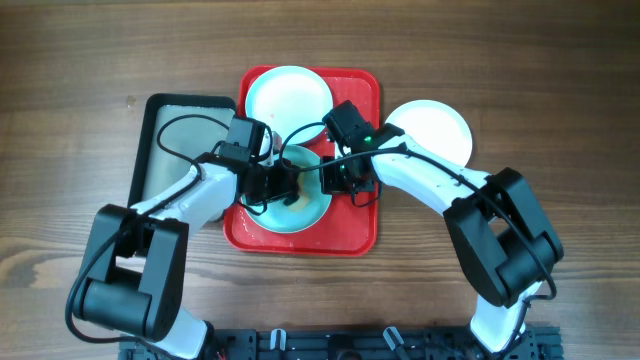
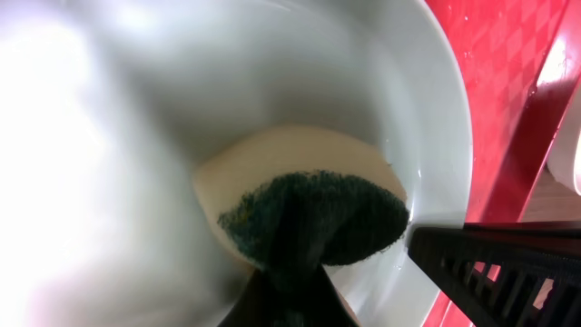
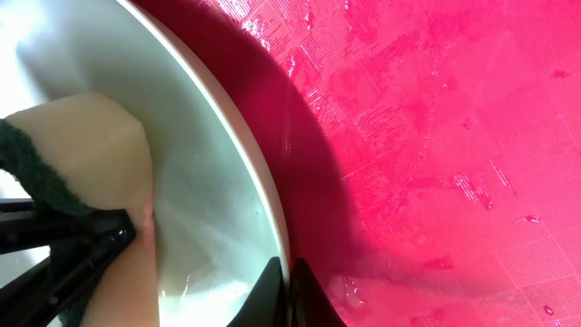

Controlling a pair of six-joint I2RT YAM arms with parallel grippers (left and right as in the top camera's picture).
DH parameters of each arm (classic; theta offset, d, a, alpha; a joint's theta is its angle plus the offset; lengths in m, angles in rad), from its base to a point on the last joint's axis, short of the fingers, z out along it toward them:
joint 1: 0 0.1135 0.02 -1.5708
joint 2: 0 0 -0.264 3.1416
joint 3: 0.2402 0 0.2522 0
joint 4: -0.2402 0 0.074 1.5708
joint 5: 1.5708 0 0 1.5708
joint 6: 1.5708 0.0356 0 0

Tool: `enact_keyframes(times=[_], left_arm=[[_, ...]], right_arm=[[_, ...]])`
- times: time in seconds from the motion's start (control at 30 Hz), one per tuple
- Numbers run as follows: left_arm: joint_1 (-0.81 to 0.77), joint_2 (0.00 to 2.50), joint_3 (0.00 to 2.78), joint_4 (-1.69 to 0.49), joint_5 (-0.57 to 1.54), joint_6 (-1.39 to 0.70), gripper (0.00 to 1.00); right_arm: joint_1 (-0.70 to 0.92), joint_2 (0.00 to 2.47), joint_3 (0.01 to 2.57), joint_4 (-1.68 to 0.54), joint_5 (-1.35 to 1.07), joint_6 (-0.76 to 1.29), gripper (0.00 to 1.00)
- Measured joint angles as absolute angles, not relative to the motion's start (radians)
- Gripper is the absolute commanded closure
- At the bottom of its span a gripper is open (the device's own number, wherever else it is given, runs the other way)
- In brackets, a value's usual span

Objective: Clean dirty plates on tray and stack at the side
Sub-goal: 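Continue scrubbing the light-blue plate while the right gripper holds it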

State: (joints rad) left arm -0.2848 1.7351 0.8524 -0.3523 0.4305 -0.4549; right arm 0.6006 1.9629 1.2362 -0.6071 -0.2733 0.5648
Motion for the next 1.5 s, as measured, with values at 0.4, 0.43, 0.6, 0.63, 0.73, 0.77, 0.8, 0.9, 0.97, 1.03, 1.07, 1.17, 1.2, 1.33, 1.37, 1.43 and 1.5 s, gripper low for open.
enact_keyframes(times=[0.4, 0.43, 0.6, 0.63, 0.73, 0.77, 0.8, 0.9, 0.97, 1.03, 1.07, 1.17, 1.2, 1.33, 1.37, 1.43, 1.5], left_arm=[[-0.273, 1.679, 0.850, -0.432, 0.242, -0.455, 0.96], [-0.273, 1.678, 0.850, -0.435, 0.236, -0.455, 0.96], [-0.273, 1.676, 0.850, -0.431, 0.254, -0.455, 0.96], [-0.272, 1.675, 0.849, -0.424, 0.268, -0.455, 0.96], [-0.271, 1.676, 0.846, -0.384, 0.336, -0.455, 0.96], [-0.271, 1.676, 0.845, -0.366, 0.365, -0.456, 0.96], [-0.272, 1.676, 0.845, -0.354, 0.390, -0.459, 0.96], [-0.271, 1.676, 0.844, -0.335, 0.443, -0.466, 0.96], [-0.272, 1.676, 0.844, -0.331, 0.463, -0.470, 0.96], [-0.272, 1.676, 0.844, -0.330, 0.480, -0.474, 0.96], [-0.272, 1.676, 0.844, -0.326, 0.487, -0.474, 0.96], [-0.272, 1.676, 0.844, -0.302, 0.521, -0.477, 0.96], [-0.272, 1.676, 0.844, -0.297, 0.529, -0.477, 0.96], [-0.272, 1.676, 0.844, -0.280, 0.556, -0.477, 0.96], [-0.272, 1.676, 0.844, -0.278, 0.558, -0.477, 0.96], [-0.272, 1.676, 0.844, -0.272, 0.564, -0.477, 0.96], [-0.272, 1.676, 0.844, -0.270, 0.563, -0.477, 0.96]], right_arm=[[0.601, 1.963, 1.236, -0.608, -0.282, 0.565, 0.96], [0.601, 1.963, 1.236, -0.608, -0.284, 0.565, 0.96], [0.601, 1.963, 1.236, -0.608, -0.284, 0.565, 0.96], [0.601, 1.963, 1.236, -0.608, -0.284, 0.565, 0.96], [0.601, 1.963, 1.236, -0.608, -0.284, 0.565, 0.96], [0.601, 1.963, 1.236, -0.608, -0.284, 0.565, 0.96], [0.601, 1.963, 1.236, -0.608, -0.284, 0.565, 0.96], [0.601, 1.963, 1.236, -0.608, -0.284, 0.565, 0.96], [0.601, 1.963, 1.236, -0.608, -0.284, 0.565, 0.96], [0.601, 1.963, 1.236, -0.608, -0.284, 0.565, 0.96], [0.601, 1.963, 1.236, -0.608, -0.284, 0.565, 0.96], [0.601, 1.963, 1.236, -0.608, -0.284, 0.565, 0.96], [0.601, 1.963, 1.236, -0.608, -0.284, 0.565, 0.96], [0.601, 1.963, 1.236, -0.608, -0.284, 0.565, 0.96], [0.601, 1.963, 1.236, -0.608, -0.284, 0.565, 0.96], [0.601, 1.963, 1.236, -0.608, -0.284, 0.565, 0.96], [0.601, 1.963, 1.236, -0.608, -0.284, 0.565, 0.96]])
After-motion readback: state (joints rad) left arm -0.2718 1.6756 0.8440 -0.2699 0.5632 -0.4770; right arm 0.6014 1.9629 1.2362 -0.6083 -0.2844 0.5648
